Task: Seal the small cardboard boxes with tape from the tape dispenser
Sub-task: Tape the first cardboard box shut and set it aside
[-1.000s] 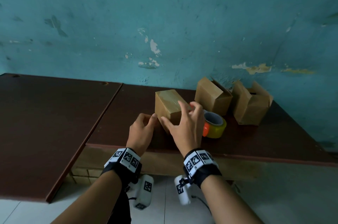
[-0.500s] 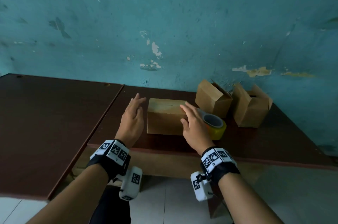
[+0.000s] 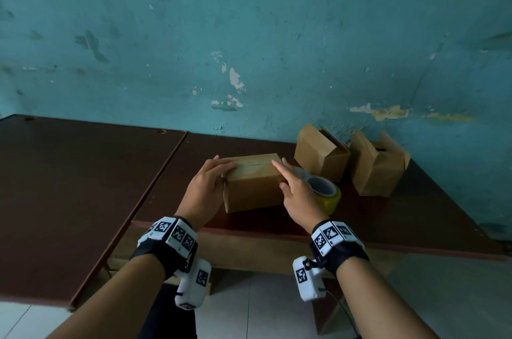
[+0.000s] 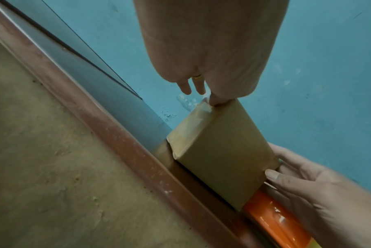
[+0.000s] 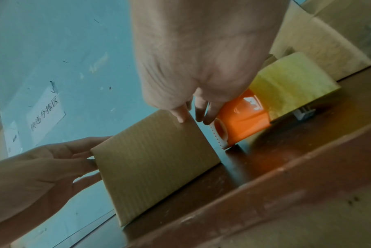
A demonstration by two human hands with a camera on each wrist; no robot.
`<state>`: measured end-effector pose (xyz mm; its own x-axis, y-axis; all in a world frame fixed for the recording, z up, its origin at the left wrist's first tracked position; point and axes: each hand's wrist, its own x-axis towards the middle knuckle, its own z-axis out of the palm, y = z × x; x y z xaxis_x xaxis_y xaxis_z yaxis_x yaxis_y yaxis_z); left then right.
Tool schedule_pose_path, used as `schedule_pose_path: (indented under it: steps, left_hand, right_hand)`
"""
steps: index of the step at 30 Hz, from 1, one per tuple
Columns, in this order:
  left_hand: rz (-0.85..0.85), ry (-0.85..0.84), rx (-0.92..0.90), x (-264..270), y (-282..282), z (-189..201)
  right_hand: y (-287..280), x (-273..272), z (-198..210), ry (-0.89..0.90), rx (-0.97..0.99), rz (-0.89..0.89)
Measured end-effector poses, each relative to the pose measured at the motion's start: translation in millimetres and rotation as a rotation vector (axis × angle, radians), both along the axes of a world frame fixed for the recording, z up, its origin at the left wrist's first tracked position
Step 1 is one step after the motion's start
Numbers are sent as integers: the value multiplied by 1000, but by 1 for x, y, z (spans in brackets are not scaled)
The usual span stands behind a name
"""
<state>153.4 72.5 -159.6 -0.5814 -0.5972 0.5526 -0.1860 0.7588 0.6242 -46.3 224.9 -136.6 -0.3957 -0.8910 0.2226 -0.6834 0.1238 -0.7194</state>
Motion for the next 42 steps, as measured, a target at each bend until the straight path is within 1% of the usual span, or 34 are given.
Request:
schedule_pose_path:
  steps: [5,8,11,14,17,20,22,25,31,34,36,37,39,42]
  left_hand:
    - [-8,-7,-29,3,-3,-1]
    - [10,18,-24,4,0,-2]
    - [39,13,-28,3,6,-1]
    - [69,15,-49,2,12,1]
    - [94,26,-41,-3,15,3]
    - [150,13,-43,-7,19,6]
    - [179,-5,-91,-8,24,8]
    - [175,2,-134,-12,35,9]
    - [169,10,-127,-17,50,8]
    - [159,-12,-119,-17,52,11]
    - [156,-15,-117,-16,53,15]
    - [162,-7,-115,-16,54,18]
    - [175,17,-98,-17,57,27]
    - [147,49,-18,-20,62,47]
  right_hand:
    - [-1,0,1,-32,3,11]
    - [0,0,1,-32,-64,-29]
    - [2,-1,1,13,-167,-152]
    - [5,-4,2,141,-195,-328]
    - [7,-8,1,284,-120,-482]
    - [8,-12,0,366,63,-556]
    - [8,-14,-1,415,201,-571]
    - [9,-14,-5,476,336,-551]
    - [17,-17,0,499,388,-533]
    - [26,-18,11,435,421,-515]
    - [34,-21,16,356,408,-525]
    - [38,-24,18,287,389,-537]
    - [46,-30,21,86,297,-547]
    - [58,-34,31,-226,96,-476]
